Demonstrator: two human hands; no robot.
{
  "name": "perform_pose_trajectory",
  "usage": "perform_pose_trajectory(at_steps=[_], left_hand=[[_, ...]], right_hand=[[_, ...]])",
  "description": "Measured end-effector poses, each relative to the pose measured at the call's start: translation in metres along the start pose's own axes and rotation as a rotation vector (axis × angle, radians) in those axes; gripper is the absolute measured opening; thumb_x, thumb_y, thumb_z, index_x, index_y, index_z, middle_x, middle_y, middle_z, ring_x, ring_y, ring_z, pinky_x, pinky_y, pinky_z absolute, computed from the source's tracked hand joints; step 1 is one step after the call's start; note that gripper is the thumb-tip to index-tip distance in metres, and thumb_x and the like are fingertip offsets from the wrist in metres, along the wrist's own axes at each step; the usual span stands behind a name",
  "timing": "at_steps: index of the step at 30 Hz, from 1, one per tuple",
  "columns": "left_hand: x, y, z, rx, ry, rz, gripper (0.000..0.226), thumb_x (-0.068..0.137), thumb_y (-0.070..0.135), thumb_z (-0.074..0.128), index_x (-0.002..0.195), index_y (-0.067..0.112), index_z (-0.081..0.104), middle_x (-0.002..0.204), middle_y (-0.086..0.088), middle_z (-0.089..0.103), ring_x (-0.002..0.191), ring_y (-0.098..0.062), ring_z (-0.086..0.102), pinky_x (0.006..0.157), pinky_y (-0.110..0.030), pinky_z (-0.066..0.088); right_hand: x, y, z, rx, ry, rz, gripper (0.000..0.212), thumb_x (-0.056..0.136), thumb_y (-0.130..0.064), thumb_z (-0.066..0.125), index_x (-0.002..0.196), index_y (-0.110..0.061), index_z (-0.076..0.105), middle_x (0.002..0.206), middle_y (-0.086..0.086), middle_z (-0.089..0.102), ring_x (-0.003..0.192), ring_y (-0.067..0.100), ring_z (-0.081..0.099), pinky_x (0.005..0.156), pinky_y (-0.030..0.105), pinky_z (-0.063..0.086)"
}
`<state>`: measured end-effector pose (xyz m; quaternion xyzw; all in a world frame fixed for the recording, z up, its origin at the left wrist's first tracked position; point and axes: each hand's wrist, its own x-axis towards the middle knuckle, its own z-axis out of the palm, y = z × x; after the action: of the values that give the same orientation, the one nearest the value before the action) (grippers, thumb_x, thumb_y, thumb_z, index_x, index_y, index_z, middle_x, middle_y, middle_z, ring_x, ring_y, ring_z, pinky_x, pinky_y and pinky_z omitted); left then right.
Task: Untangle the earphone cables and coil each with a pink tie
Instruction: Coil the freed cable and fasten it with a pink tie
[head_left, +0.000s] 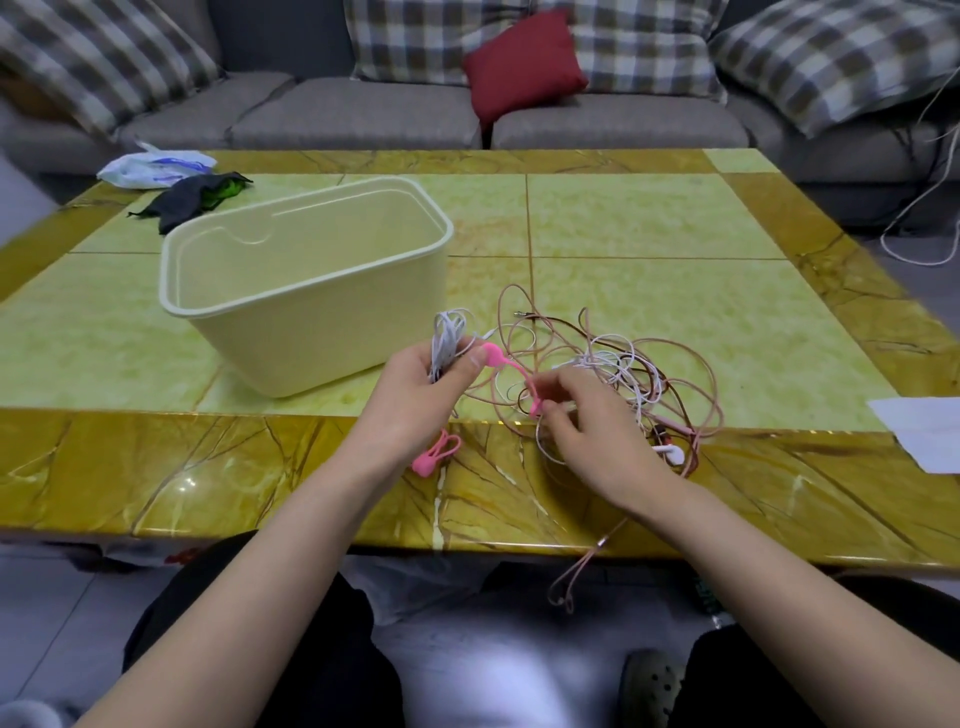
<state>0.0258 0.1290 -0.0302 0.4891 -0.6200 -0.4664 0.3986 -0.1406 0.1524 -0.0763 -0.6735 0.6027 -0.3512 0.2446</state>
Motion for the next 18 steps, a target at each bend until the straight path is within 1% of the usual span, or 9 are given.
perform_pose_trajectory(at_steps=[2,3,6,8,9,10,12,16,18], left_hand=[[-0.001,0.010,0.008,-0.009,-0.015,0.032,0.014,0.092,0.023,0.057,0.087,0.023,0.069,0.062,0.026,0.062,0.063,0.019,0.053,0.062,0.002,0.037],[-0.002,0.015,0.013,-0.005,-0.035,0.060,0.016,0.093,0.020,0.056,0.084,0.022,0.069,0.064,0.026,0.064,0.067,0.019,0.055,0.063,0.002,0.037],[-0.004,0.026,0.026,-0.017,-0.109,0.094,0.016,0.093,0.014,0.054,0.086,0.012,0.069,0.079,0.012,0.069,0.073,0.013,0.060,0.065,0.000,0.039],[-0.005,0.028,0.034,-0.012,-0.124,0.065,0.014,0.093,0.015,0.055,0.092,0.010,0.068,0.082,0.003,0.068,0.071,0.009,0.059,0.063,-0.003,0.040],[-0.005,0.027,0.037,0.011,-0.127,0.052,0.014,0.093,0.017,0.055,0.094,0.011,0.068,0.081,0.004,0.067,0.069,0.009,0.057,0.062,-0.004,0.040],[-0.007,0.026,0.041,0.033,-0.136,0.046,0.014,0.093,0.017,0.055,0.094,0.011,0.067,0.077,0.009,0.065,0.066,0.011,0.054,0.060,-0.005,0.040],[-0.010,0.025,0.047,0.079,-0.163,0.022,0.017,0.095,0.018,0.052,0.095,0.012,0.067,0.074,0.014,0.062,0.068,0.010,0.052,0.063,-0.009,0.040],[-0.013,0.019,0.059,0.350,-0.192,-0.021,0.022,0.098,0.022,0.045,0.091,0.022,0.065,0.100,-0.009,0.066,0.094,-0.022,0.058,0.079,-0.029,0.040],[-0.015,0.018,0.068,0.481,-0.253,-0.019,0.020,0.098,0.022,0.044,0.093,0.017,0.063,0.103,-0.013,0.066,0.100,-0.028,0.058,0.082,-0.032,0.043]], right_hand=[[-0.003,-0.008,-0.004,0.036,0.007,-0.044,0.049,0.087,0.003,0.049,0.133,-0.014,0.042,0.117,-0.003,0.052,0.108,0.008,0.050,0.102,0.029,0.039],[-0.005,-0.013,-0.008,0.086,0.007,-0.057,0.054,0.087,0.002,0.050,0.137,-0.014,0.037,0.119,-0.005,0.051,0.110,0.008,0.050,0.103,0.026,0.037],[-0.014,-0.026,-0.019,0.240,0.010,-0.070,0.042,0.091,-0.012,0.054,0.130,-0.018,0.041,0.111,-0.007,0.059,0.106,0.003,0.056,0.096,0.017,0.040],[-0.020,-0.030,-0.029,0.255,0.022,-0.036,0.021,0.094,-0.019,0.054,0.115,-0.020,0.050,0.091,-0.006,0.066,0.088,0.007,0.062,0.081,0.023,0.046],[-0.023,-0.030,-0.033,0.266,0.027,-0.009,0.011,0.096,-0.020,0.052,0.106,-0.018,0.054,0.077,-0.006,0.066,0.076,0.011,0.063,0.072,0.025,0.048],[-0.026,-0.027,-0.037,0.282,0.038,0.019,0.009,0.097,-0.020,0.050,0.096,-0.017,0.057,0.066,-0.006,0.063,0.063,0.012,0.061,0.061,0.023,0.047],[-0.031,-0.020,-0.045,0.270,0.058,0.075,0.021,0.098,-0.020,0.045,0.082,-0.018,0.058,0.054,-0.005,0.056,0.047,0.008,0.053,0.046,0.017,0.042],[-0.036,-0.008,-0.058,0.357,0.124,0.248,0.033,0.102,-0.021,0.034,0.076,-0.019,0.055,0.056,-0.004,0.055,0.041,0.009,0.045,0.038,0.020,0.036],[-0.037,-0.009,-0.063,0.456,0.127,0.340,0.035,0.102,-0.022,0.032,0.079,-0.017,0.058,0.061,-0.002,0.060,0.037,0.006,0.042,0.043,0.025,0.035]])
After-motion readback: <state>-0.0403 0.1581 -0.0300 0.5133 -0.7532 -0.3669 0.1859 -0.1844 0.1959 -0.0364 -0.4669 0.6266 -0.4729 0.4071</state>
